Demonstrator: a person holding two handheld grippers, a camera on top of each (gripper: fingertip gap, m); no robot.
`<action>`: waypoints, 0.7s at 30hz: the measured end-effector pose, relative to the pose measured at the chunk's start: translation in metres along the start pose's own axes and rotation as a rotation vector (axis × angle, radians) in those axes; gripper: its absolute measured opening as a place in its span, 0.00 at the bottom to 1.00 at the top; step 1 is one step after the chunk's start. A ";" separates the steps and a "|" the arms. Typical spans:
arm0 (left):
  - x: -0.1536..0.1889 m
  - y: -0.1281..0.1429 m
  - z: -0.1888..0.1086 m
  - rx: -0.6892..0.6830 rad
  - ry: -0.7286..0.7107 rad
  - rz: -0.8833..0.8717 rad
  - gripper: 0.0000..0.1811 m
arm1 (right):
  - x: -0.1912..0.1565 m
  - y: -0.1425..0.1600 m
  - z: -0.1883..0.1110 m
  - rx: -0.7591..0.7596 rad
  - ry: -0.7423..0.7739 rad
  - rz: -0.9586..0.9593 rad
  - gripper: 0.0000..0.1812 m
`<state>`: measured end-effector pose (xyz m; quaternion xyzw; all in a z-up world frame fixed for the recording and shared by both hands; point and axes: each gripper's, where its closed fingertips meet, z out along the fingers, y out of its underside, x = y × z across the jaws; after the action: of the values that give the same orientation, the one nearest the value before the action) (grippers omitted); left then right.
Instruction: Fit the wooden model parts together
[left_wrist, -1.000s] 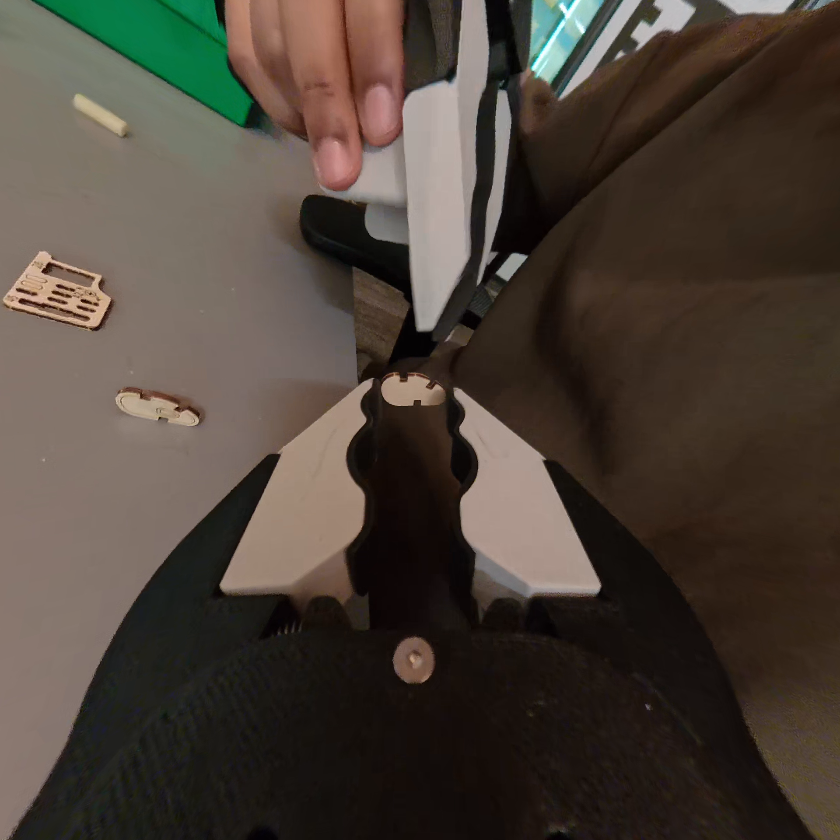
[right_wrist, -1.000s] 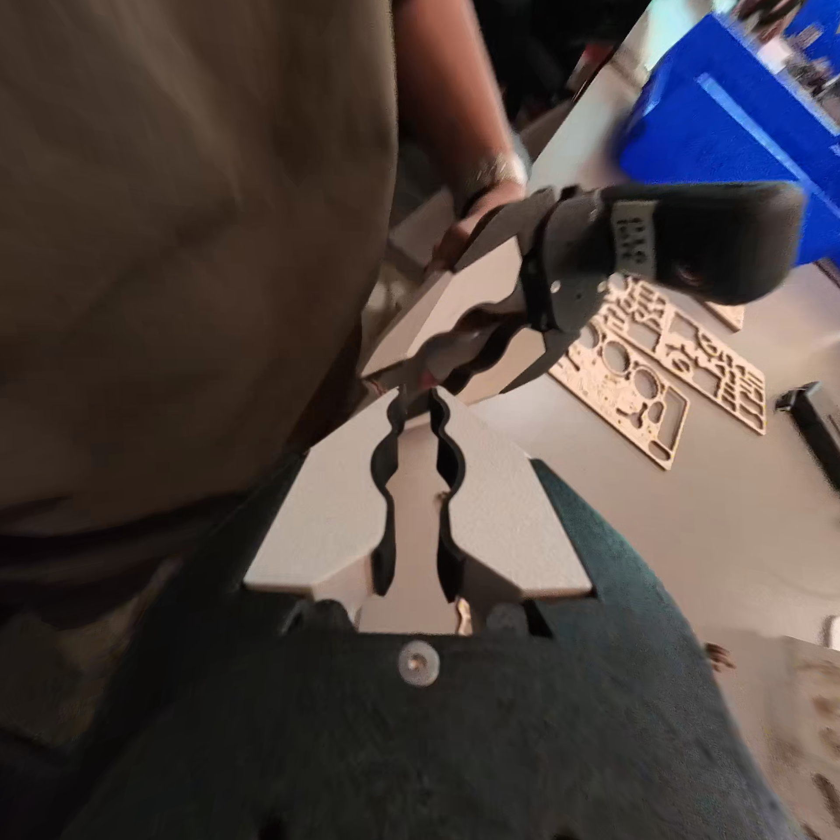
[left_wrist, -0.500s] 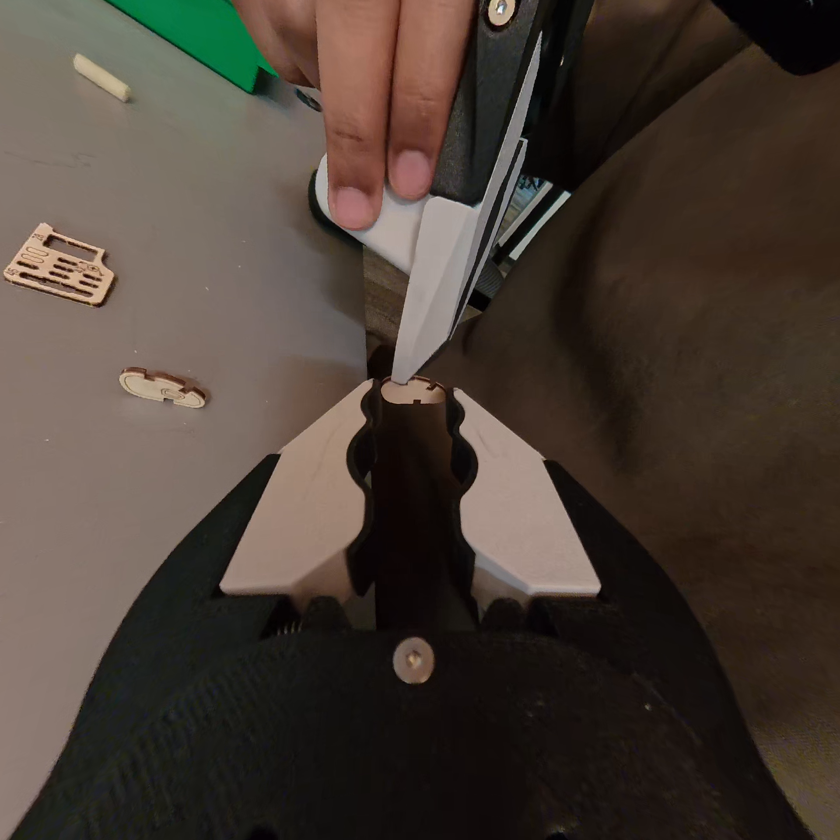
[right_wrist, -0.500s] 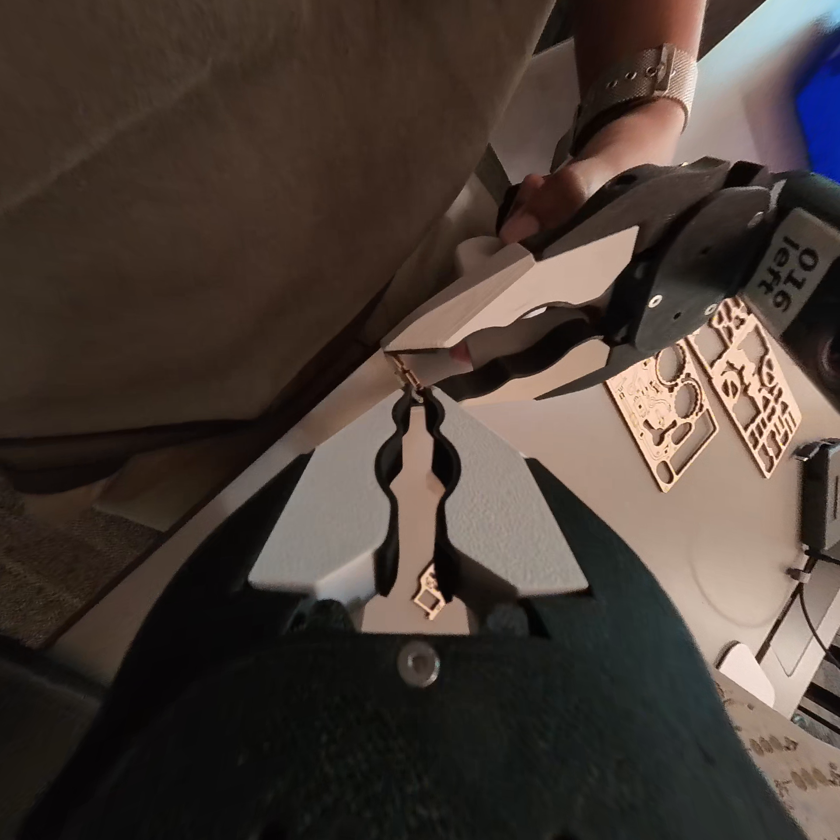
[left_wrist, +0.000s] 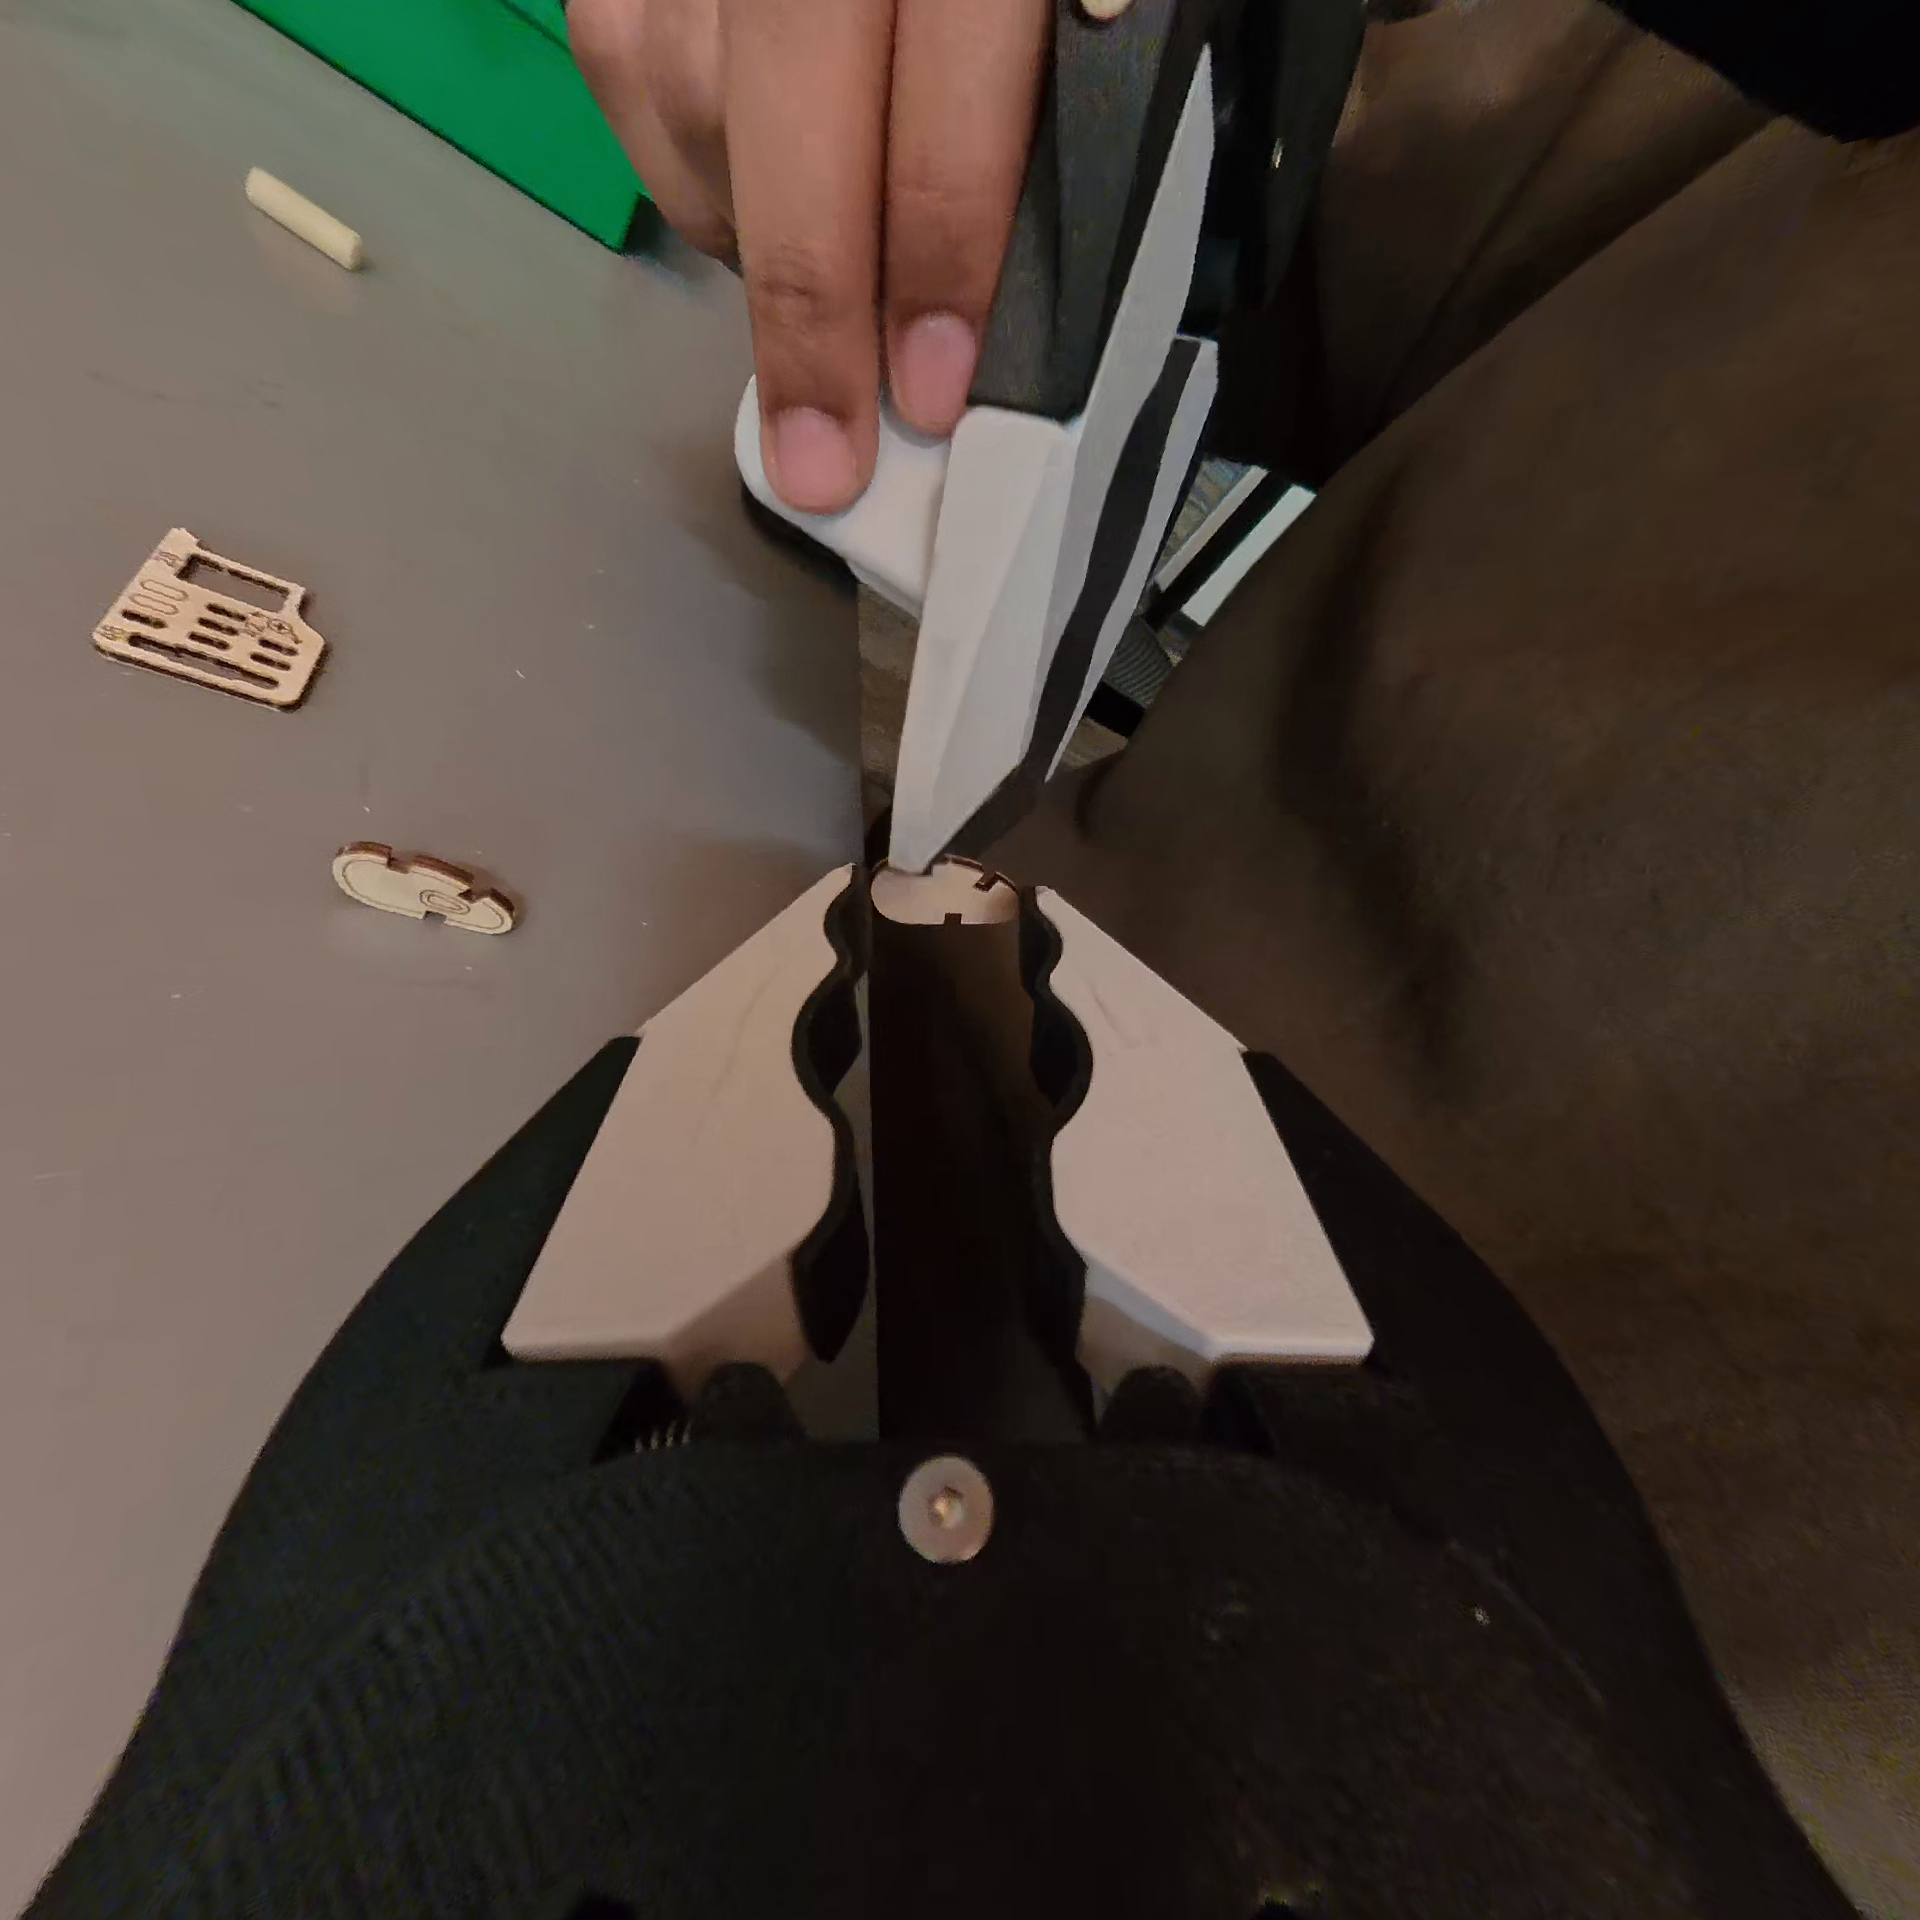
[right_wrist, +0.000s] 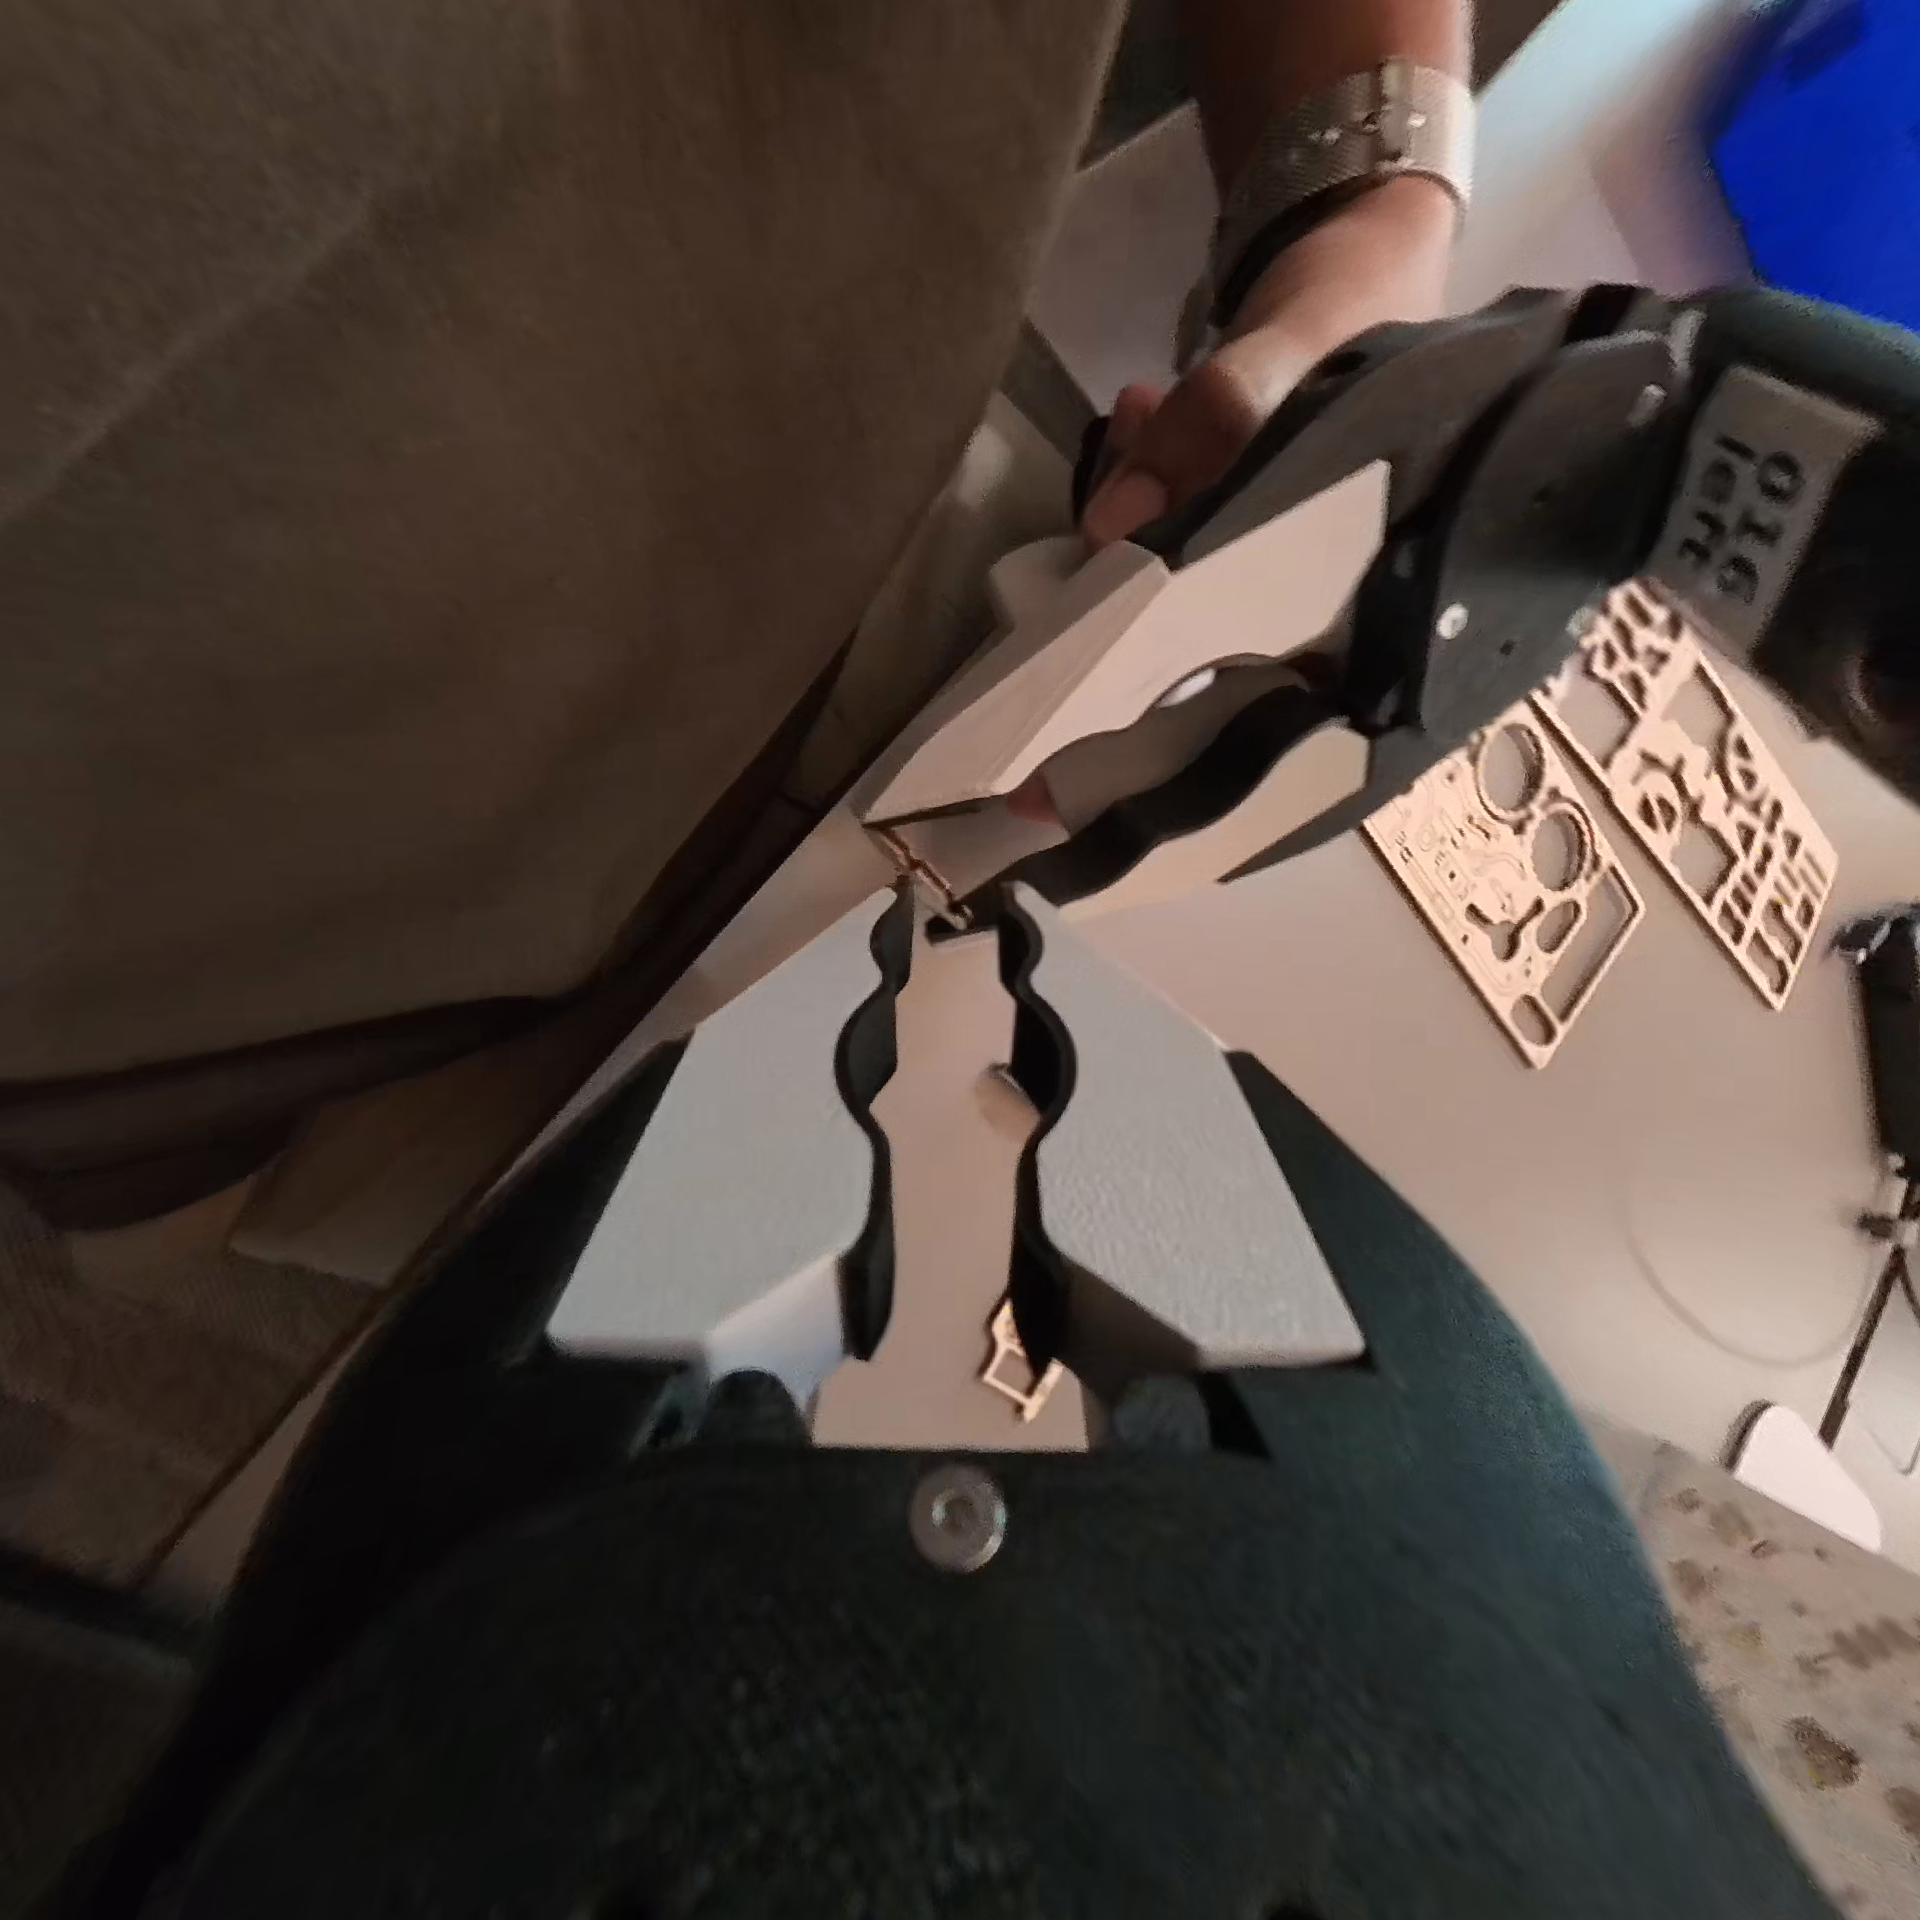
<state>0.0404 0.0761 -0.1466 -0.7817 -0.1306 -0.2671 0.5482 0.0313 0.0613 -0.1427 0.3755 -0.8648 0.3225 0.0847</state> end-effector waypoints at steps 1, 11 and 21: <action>-0.001 -0.002 -0.001 0.009 -0.009 0.007 0.14 | 0.003 -0.001 -0.003 0.021 0.025 0.045 0.09; -0.029 -0.038 -0.025 0.216 -0.279 0.157 0.14 | 0.062 0.018 -0.040 0.541 0.522 0.919 0.09; -0.046 -0.043 -0.026 0.211 -0.503 0.253 0.14 | 0.057 0.042 -0.030 0.630 0.614 1.282 0.08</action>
<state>-0.0266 0.0718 -0.1318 -0.7720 -0.1908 0.0205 0.6060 -0.0407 0.0673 -0.1182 -0.2978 -0.7184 0.6286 0.0069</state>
